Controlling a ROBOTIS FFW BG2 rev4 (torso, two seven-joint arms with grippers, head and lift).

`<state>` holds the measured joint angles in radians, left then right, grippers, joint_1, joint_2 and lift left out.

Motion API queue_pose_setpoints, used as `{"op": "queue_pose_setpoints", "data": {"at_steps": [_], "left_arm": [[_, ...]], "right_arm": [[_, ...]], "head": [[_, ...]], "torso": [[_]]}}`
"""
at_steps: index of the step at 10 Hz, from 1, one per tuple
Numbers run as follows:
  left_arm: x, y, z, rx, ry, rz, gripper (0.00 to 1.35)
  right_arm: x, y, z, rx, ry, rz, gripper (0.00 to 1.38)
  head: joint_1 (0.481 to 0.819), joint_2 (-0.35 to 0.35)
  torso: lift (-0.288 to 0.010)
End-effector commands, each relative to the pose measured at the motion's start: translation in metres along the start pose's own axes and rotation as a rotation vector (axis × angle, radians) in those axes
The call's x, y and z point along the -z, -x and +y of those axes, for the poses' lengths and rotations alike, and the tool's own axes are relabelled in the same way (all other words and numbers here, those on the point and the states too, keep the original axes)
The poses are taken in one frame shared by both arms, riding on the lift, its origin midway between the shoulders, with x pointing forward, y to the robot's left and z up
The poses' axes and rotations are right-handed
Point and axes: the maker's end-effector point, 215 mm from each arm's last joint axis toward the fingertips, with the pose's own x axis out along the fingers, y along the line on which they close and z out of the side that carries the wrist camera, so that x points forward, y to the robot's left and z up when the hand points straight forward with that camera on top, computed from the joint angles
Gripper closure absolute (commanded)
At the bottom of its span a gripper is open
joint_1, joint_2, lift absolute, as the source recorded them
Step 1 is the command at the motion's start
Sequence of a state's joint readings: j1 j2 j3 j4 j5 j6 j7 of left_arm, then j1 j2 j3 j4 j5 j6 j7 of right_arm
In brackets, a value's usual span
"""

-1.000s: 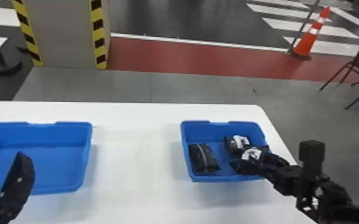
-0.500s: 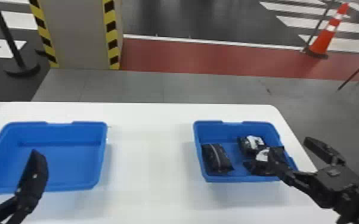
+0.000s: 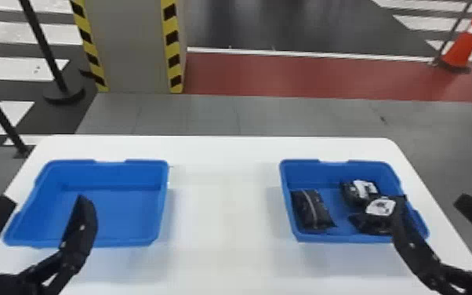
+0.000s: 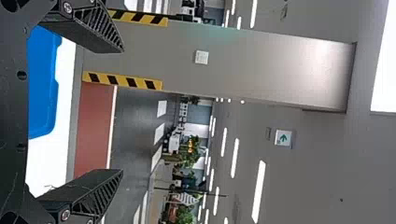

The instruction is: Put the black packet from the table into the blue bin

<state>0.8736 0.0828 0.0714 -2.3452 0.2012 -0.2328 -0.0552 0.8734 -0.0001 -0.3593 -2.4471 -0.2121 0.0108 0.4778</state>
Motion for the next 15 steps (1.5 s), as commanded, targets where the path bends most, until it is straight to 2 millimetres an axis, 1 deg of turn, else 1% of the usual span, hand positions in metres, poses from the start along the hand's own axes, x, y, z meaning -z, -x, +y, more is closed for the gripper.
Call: {"op": "queue_pose_setpoints", "data": {"at_steps": [1,7,15], "left_arm": [[0.0007,0.0000,0.0000,0.000,-0.002,0.002,0.11],[0.0015,-0.0006,-0.0004,0.000,-0.007,0.005,0.11],[0.0012,-0.0042,-0.0043,0.010,-0.006,0.003,0.11]], "right_arm": [[0.0018,0.0017,0.0043,-0.003,-0.018,0.001,0.08],[0.0039,0.0014,0.0038,0.009,-0.027,0.003,0.08],[0.0012,-0.0007,0.0067,0.004,-0.017,-0.009,0.08]], "head": [[0.695,-0.048],[0.695,-0.040],[0.695,-0.042]], "torso": [[-0.110],[-0.110],[-0.110]]}}
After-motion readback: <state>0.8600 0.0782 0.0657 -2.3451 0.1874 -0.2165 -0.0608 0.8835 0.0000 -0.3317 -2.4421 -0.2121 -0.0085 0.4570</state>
